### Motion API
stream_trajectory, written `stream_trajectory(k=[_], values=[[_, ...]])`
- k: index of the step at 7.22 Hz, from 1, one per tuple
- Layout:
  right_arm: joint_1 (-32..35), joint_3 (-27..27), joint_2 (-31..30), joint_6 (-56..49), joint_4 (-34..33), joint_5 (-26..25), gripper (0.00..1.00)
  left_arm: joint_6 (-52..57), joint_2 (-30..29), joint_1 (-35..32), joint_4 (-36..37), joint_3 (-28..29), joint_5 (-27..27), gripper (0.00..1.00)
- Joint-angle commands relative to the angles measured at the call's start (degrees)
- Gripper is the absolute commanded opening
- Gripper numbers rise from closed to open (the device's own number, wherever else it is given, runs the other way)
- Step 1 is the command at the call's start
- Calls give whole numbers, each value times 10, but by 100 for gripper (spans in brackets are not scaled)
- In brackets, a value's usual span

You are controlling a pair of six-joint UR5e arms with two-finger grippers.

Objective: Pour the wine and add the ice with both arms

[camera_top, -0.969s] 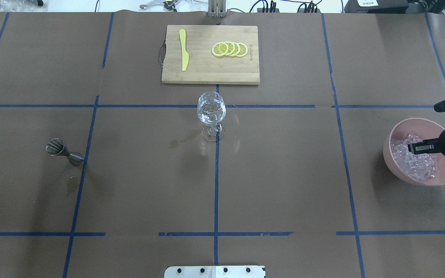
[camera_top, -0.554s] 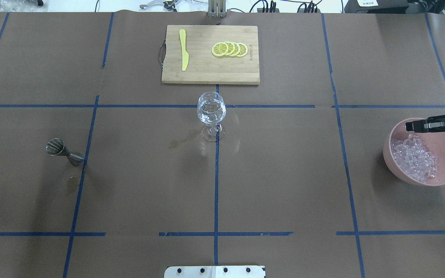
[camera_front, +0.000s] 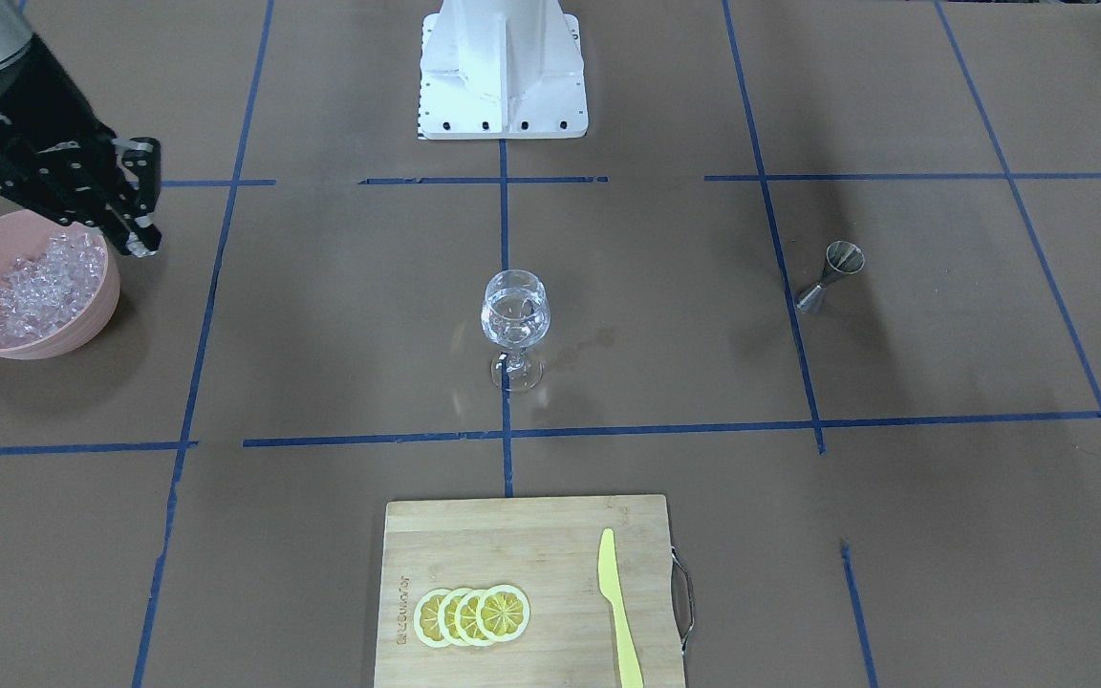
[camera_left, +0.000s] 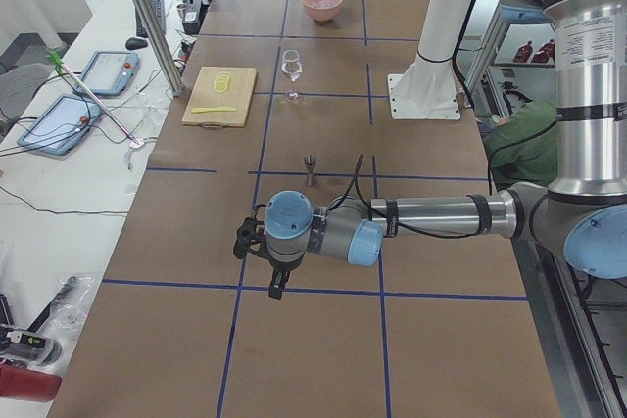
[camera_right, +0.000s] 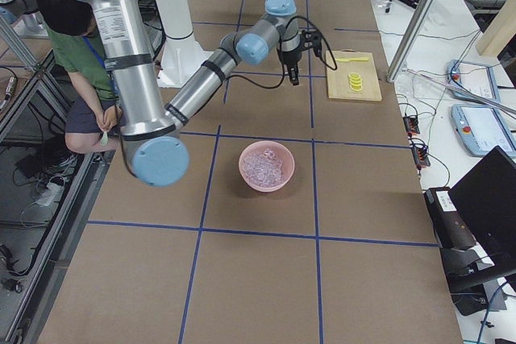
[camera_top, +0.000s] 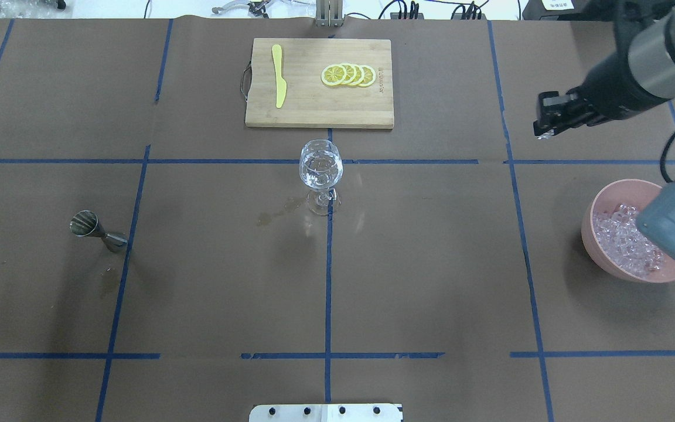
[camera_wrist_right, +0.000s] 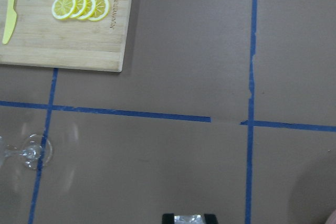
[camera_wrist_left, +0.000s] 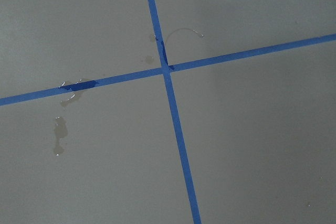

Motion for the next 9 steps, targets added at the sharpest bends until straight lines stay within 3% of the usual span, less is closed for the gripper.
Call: stream_trajectory(k=[1, 3, 5, 7, 9], values=[[-39, -36, 117, 51, -80, -14, 0, 1, -2, 0, 0, -1, -2, 100], [-125, -133, 228, 187, -78, -99, 0, 1, -3, 0, 0, -2, -2, 100], [-163, -230, 309, 227, -67, -126, 0, 1, -3, 0, 0, -2, -3, 100], [-182, -332, 345, 254, 19, -168, 0, 1, -3, 0, 0, -1, -3, 100], [-190, -344, 349, 255, 29, -170, 0, 1, -3, 0, 0, 0, -3, 100]])
